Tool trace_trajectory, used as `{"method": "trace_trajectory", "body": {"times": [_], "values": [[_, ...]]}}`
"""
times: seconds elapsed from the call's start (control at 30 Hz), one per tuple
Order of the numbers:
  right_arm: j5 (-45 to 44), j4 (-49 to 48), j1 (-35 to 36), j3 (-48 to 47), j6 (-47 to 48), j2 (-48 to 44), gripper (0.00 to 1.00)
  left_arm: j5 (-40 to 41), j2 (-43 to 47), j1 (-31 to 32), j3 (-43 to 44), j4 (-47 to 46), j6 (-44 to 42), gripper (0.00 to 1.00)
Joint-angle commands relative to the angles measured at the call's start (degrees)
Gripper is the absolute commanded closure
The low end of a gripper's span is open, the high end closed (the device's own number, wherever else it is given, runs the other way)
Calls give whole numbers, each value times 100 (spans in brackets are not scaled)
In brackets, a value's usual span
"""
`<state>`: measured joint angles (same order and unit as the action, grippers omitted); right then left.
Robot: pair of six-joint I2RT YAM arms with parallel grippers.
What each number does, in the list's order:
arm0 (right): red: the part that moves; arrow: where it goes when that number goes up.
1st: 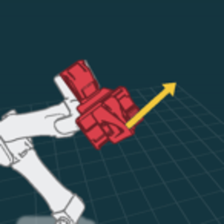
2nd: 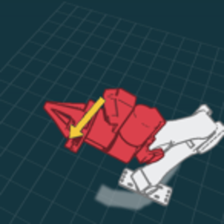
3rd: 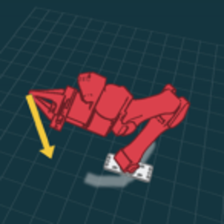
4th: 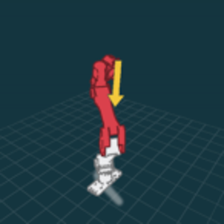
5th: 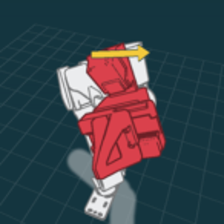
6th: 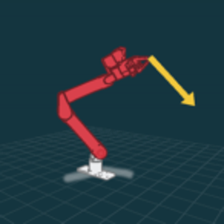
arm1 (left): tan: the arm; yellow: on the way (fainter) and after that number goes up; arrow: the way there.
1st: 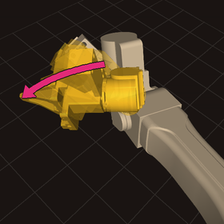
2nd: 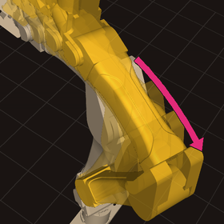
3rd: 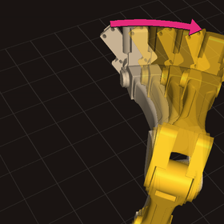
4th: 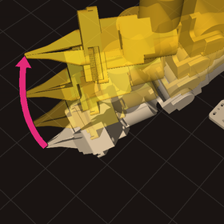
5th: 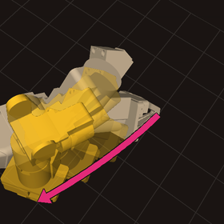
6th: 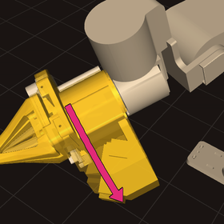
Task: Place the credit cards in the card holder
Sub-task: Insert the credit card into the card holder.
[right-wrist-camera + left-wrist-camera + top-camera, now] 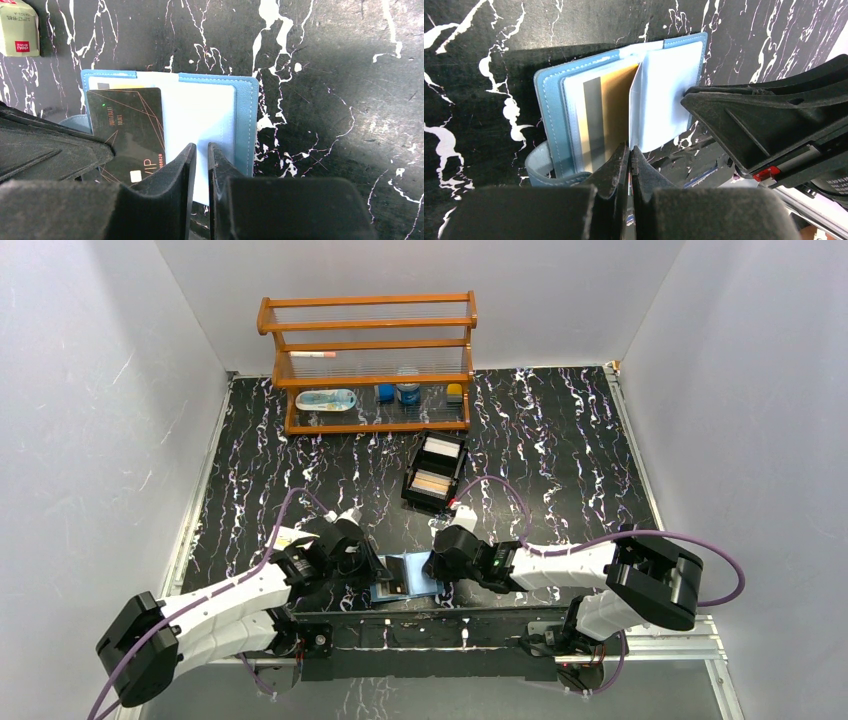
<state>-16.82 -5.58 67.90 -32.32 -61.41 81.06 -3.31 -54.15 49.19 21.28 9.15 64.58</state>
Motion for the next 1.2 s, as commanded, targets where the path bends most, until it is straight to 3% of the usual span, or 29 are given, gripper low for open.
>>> {"method": "trace_trajectory", "body": {"times": [0.0, 0.2, 0.73, 1.17], "values": [[-185, 491, 30, 266, 16, 22, 77, 185, 276, -24, -26, 270, 17, 100], [-156, 475, 30, 244, 16, 67, 77, 213, 377, -37, 78, 333, -48, 100], [-146, 452, 30, 226, 32, 117, 77, -45, 391, -37, -381, -774, 70, 100], [-128, 453, 30, 208, 44, 122, 77, 69, 448, -33, -427, -590, 60, 100]]}}
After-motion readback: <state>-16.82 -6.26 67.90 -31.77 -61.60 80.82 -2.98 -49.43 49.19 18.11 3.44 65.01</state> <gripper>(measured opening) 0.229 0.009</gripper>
